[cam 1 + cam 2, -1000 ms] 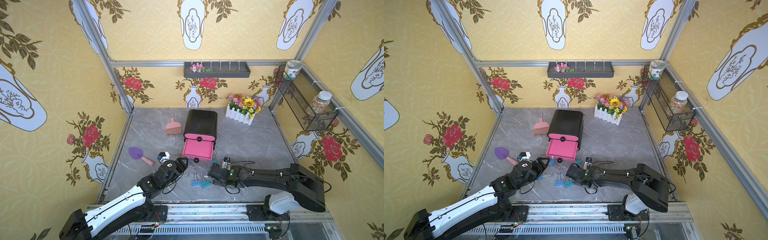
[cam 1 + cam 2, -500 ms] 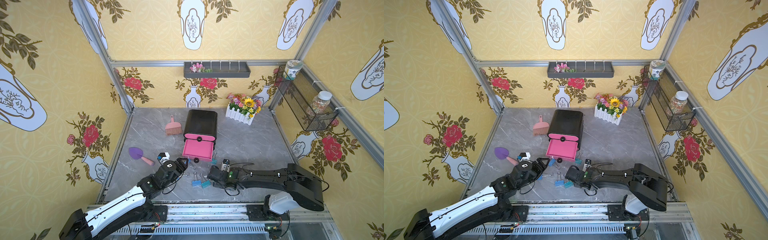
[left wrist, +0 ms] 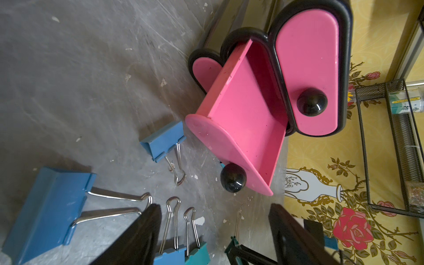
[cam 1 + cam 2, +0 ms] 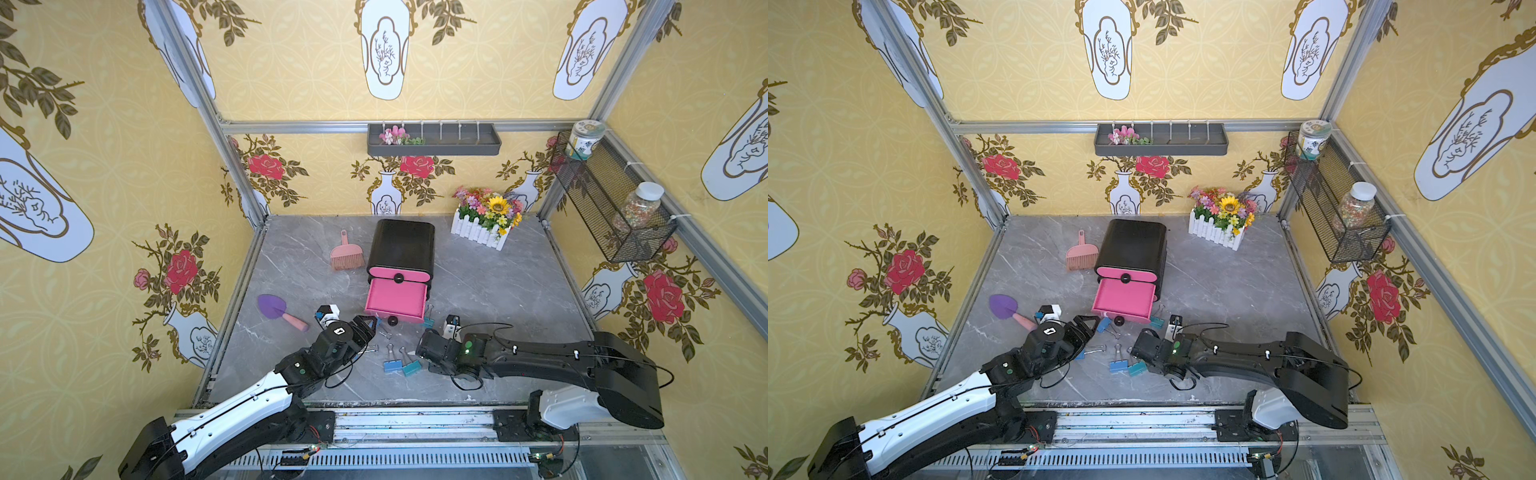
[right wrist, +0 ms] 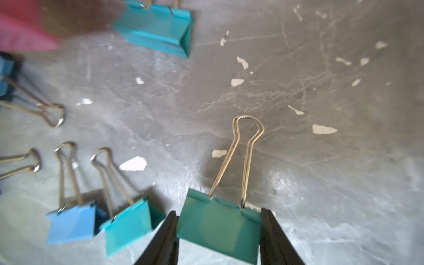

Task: Put the binder clips in the drawer according to color
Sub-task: Pick up the binder clip at the center of the board, then place the binder clip in the drawer.

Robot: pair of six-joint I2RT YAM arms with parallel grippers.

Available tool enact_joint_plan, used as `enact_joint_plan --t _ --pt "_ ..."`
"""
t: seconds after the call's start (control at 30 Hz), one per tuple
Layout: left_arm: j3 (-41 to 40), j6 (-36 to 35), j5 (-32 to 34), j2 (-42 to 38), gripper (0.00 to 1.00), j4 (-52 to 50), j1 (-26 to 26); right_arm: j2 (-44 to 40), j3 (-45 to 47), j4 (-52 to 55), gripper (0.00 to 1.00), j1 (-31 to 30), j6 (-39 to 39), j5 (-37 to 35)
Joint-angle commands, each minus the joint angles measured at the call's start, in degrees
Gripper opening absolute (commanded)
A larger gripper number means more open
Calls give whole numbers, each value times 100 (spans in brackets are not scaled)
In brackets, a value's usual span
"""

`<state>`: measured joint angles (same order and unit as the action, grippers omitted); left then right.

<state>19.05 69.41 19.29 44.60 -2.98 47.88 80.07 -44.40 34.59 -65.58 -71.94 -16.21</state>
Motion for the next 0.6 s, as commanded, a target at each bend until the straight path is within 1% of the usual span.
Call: enact_joint_plan --t 0.0,0.13,0.3,0.4,0.57 --pt "55 -118 31 -13 80 35 -45 -282 -242 798 35 -98 96 -399" --pt "49 -203 -123 -30 80 26 -298 -441 -916 1489 36 -175 500 -768" --pt "37 -325 -463 -52 81 43 -779 -26 -2037 1647 38 -92 1429 -894" --pt "79 -374 -563 -86 81 26 -934 320 -2556 1325 38 90 1971 -652" --pt "99 -388 -579 -169 81 -50 -991 815 -2946 439 37 770 2612 180"
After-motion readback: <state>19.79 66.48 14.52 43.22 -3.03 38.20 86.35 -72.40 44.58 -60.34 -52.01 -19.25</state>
